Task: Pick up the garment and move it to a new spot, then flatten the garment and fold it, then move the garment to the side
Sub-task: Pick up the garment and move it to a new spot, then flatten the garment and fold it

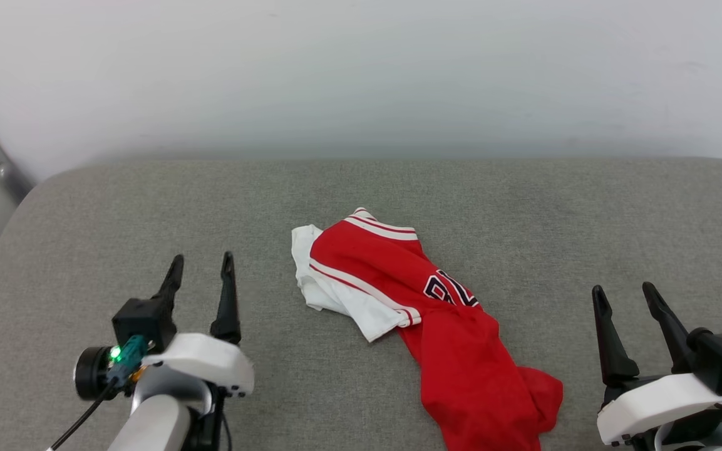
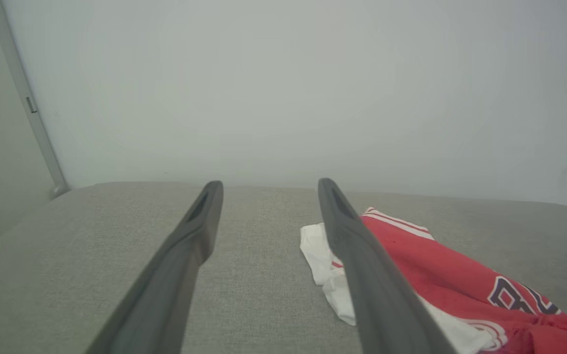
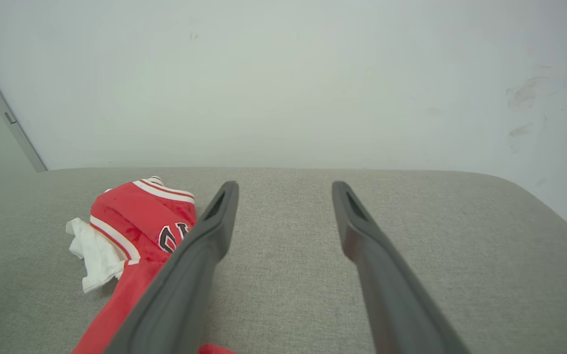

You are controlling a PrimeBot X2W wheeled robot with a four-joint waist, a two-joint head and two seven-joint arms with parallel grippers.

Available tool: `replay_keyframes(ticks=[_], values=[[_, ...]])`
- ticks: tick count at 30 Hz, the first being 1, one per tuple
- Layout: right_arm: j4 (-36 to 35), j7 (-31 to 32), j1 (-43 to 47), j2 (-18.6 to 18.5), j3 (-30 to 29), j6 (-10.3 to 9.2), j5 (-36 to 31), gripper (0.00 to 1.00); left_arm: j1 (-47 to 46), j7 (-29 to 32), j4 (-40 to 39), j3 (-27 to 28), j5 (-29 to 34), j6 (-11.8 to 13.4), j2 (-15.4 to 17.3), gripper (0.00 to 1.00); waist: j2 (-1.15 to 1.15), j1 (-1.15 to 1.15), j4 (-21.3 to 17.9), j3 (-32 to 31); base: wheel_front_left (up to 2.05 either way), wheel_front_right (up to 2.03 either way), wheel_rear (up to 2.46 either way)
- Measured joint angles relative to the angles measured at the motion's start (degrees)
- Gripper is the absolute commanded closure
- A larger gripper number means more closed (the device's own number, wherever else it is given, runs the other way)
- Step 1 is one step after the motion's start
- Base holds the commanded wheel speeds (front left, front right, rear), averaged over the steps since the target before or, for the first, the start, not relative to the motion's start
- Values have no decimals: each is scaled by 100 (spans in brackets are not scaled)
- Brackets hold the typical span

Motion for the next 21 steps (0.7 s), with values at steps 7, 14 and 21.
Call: replay_keyframes(ticks=[7, 14, 21], values=[[-75, -9, 54, 0, 43, 0, 14, 0, 321, 207, -314, -93, 15, 14, 214, 0, 0, 0, -53, -26, 0, 0, 0], [-79, -9, 56, 0, 59, 0, 25, 0, 341, 354, -476, -161, 53, 69, 259, 0, 0, 0, -79, -19, 0, 0, 0], [-78, -8, 56, -1, 53, 0, 23, 0, 353, 406, -576, -178, 58, 126, 327, 0, 0, 0, -99, -5, 0, 0, 0]])
